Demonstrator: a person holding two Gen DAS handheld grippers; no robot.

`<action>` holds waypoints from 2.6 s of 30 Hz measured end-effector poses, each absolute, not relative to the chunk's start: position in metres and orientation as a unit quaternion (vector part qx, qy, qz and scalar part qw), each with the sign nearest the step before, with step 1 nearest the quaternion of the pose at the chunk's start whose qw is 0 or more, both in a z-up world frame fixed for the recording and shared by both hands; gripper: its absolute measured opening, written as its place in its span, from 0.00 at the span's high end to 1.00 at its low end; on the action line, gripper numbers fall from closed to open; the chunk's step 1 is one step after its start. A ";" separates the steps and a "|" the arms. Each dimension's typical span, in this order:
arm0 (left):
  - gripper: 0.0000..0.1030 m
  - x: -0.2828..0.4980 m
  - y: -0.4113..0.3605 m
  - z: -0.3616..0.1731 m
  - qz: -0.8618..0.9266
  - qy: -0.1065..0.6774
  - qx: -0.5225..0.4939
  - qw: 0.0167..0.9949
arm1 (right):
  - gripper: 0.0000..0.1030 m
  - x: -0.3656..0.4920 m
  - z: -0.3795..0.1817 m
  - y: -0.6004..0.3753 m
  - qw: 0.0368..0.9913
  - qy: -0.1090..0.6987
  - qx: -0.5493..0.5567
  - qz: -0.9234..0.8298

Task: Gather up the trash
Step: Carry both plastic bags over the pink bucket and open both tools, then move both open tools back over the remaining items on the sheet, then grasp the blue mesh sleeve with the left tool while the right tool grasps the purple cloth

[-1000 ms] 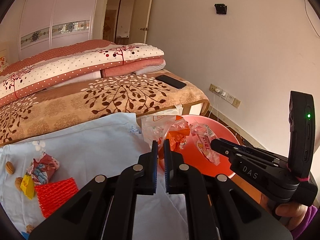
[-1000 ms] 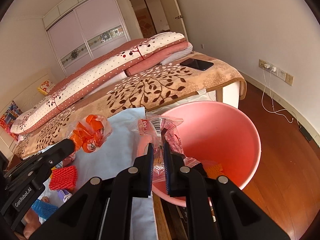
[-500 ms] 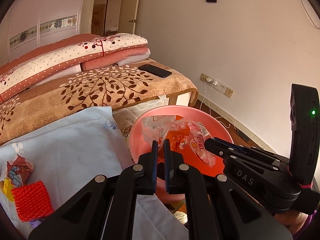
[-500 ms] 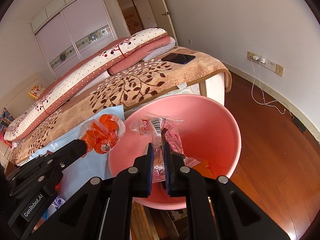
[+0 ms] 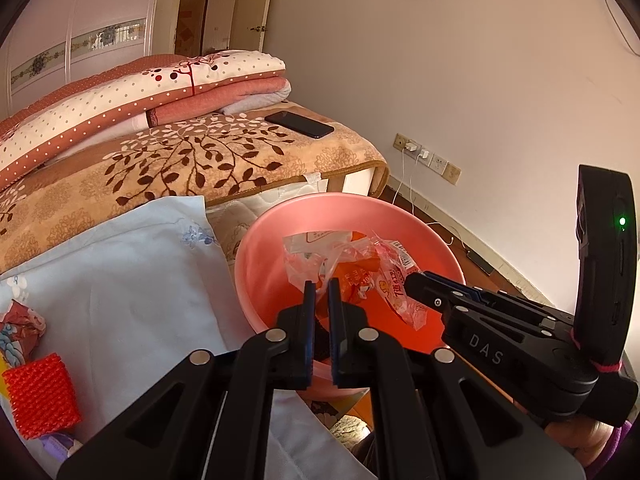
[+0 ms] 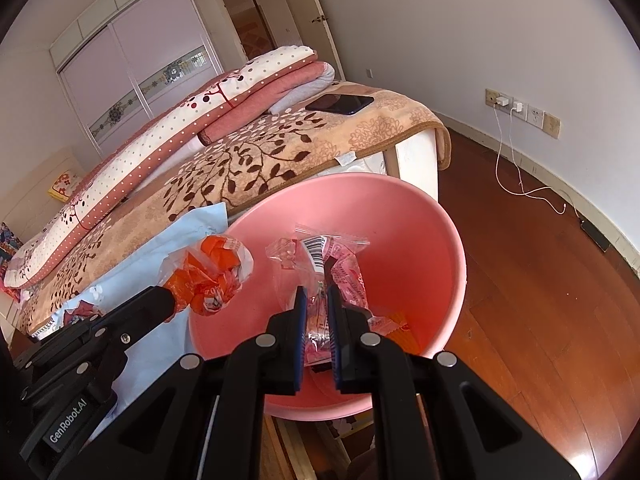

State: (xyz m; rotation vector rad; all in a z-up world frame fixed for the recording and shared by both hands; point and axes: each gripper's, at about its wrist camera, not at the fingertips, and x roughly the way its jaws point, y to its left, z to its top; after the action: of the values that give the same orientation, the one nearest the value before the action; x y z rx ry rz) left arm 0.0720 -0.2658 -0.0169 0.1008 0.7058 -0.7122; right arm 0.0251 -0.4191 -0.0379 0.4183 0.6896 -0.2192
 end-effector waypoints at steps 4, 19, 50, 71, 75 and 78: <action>0.91 0.075 -0.266 -0.018 -0.343 0.350 0.042 0.871 | 0.90 0.025 -0.039 -0.418 0.913 0.336 0.203 -0.107; 0.66 0.078 -0.247 -0.009 -0.344 0.352 0.005 0.871 | 0.66 0.021 -0.033 -0.415 0.916 0.327 0.207 -0.108; 0.66 0.046 -0.078 0.015 -0.202 0.315 0.000 0.927 | 0.60 0.023 -0.015 -0.281 0.930 0.339 0.135 0.041; 0.66 0.018 0.065 0.011 -0.069 0.346 -0.048 0.935 | 0.49 0.056 -0.049 -0.172 0.881 0.418 0.065 0.209; 0.66 0.010 0.081 0.006 -0.062 0.364 -0.070 0.927 | 0.46 0.065 -0.060 -0.160 0.871 0.437 0.056 0.217; 0.66 0.002 0.085 0.000 -0.063 0.380 -0.073 0.920 | 0.46 0.070 -0.067 -0.152 0.865 0.448 0.049 0.221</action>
State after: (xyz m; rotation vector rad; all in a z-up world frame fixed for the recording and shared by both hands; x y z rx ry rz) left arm 0.0019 0.0850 -0.0002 -0.1505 0.7804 -0.1288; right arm 0.0697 -0.1524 -0.0671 0.1021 0.9389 0.4622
